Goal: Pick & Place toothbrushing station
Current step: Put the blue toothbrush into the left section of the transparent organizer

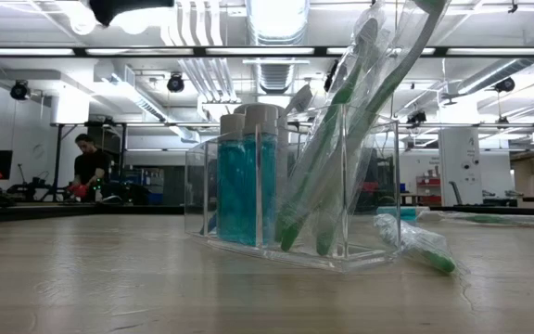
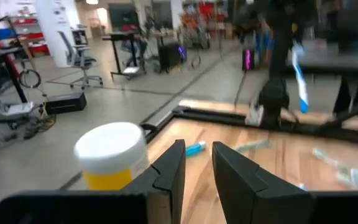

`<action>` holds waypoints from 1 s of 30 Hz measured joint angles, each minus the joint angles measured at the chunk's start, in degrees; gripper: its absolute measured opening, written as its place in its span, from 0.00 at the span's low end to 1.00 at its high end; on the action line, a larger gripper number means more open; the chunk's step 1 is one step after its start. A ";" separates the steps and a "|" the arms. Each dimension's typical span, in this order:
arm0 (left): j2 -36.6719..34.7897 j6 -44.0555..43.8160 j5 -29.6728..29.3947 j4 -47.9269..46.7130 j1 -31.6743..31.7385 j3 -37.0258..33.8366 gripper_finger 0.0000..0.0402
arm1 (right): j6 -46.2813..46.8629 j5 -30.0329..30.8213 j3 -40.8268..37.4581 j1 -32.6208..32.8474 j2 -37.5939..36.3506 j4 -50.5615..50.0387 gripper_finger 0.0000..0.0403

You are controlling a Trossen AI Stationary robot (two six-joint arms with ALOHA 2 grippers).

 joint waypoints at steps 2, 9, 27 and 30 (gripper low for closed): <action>4.18 1.60 1.74 -2.26 0.46 4.37 0.21 | 0.00 0.00 0.00 0.00 0.00 0.49 0.06; 16.55 4.20 7.99 -9.69 2.49 17.16 0.21 | -0.17 0.00 -0.02 0.00 0.00 0.72 0.06; 37.16 8.40 14.14 -21.30 3.29 41.12 0.21 | -0.11 6.09 -5.39 0.02 0.02 1.09 0.06; 39.51 8.53 15.21 -21.09 3.57 43.19 0.21 | -0.11 6.23 -7.01 0.02 0.26 3.20 0.06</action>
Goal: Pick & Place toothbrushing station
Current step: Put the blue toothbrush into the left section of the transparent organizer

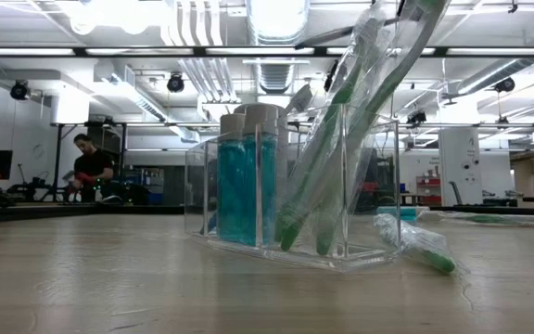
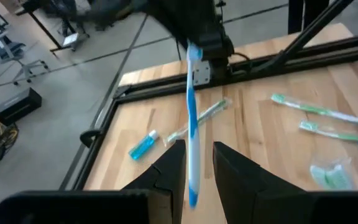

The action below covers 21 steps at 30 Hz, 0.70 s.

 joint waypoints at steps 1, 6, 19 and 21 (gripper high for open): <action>0.68 0.21 0.40 0.03 0.12 0.59 0.21 | -0.03 -0.14 -0.41 0.00 0.15 0.66 0.06; 4.03 1.46 0.65 -0.47 0.83 1.83 0.21 | -1.79 -0.66 -1.91 0.02 1.58 2.02 0.06; 6.28 2.02 0.08 0.37 1.91 2.10 0.21 | -2.05 -0.92 -1.93 0.02 4.89 8.08 0.06; 6.52 2.05 0.08 0.36 1.97 2.10 0.21 | -1.95 -0.92 -1.93 0.02 5.23 8.33 0.06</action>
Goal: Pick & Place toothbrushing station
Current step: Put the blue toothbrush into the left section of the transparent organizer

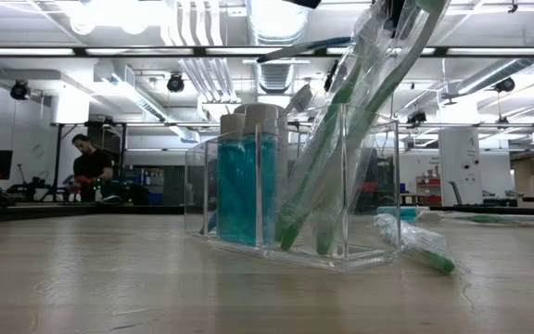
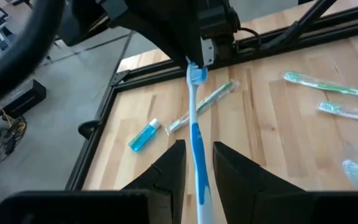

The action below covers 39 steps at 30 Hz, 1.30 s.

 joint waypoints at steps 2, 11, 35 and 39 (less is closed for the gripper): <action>0.05 0.32 0.00 0.00 0.01 0.00 0.21 | 1.65 0.00 0.00 0.00 0.62 0.24 0.06; 0.21 3.65 -7.51 0.12 0.04 -0.02 0.21 | 17.87 -2.76 -0.04 -1.51 0.78 9.49 0.06; 0.73 15.58 -19.51 0.30 -0.27 -0.07 0.21 | 40.08 -10.63 -0.02 -3.78 0.98 26.36 0.06; 0.73 17.64 -19.70 0.78 -0.16 -0.07 0.21 | 41.67 -13.90 -0.02 -3.78 0.98 30.23 0.06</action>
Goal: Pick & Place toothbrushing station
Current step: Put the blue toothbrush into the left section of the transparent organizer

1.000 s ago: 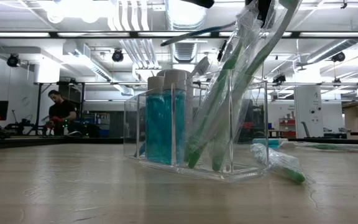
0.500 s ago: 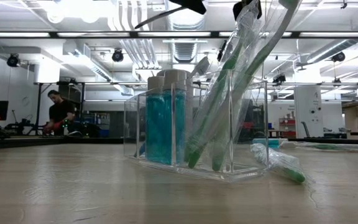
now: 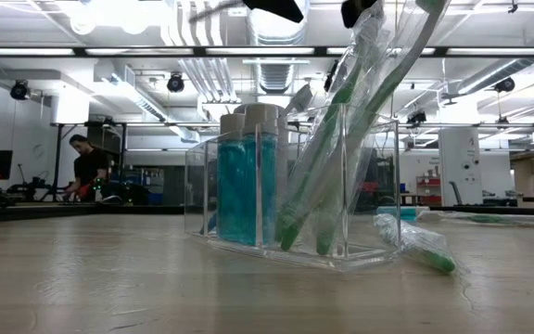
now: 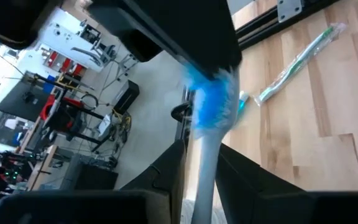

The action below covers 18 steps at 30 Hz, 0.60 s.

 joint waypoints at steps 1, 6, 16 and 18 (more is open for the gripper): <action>0.00 0.16 -0.02 -0.02 0.06 0.00 0.21 | 0.58 -0.70 0.00 0.02 0.00 0.89 0.06; 0.00 0.16 -0.03 0.00 0.22 0.00 0.21 | 1.66 -1.93 0.00 0.00 0.02 1.79 0.06; 0.00 0.12 0.46 5.18 0.24 0.00 0.21 | 0.65 -0.44 -0.42 0.02 0.02 -0.22 0.06; 0.07 0.10 1.03 5.17 0.24 0.02 0.21 | -0.33 1.51 -0.45 0.02 0.01 -1.61 0.06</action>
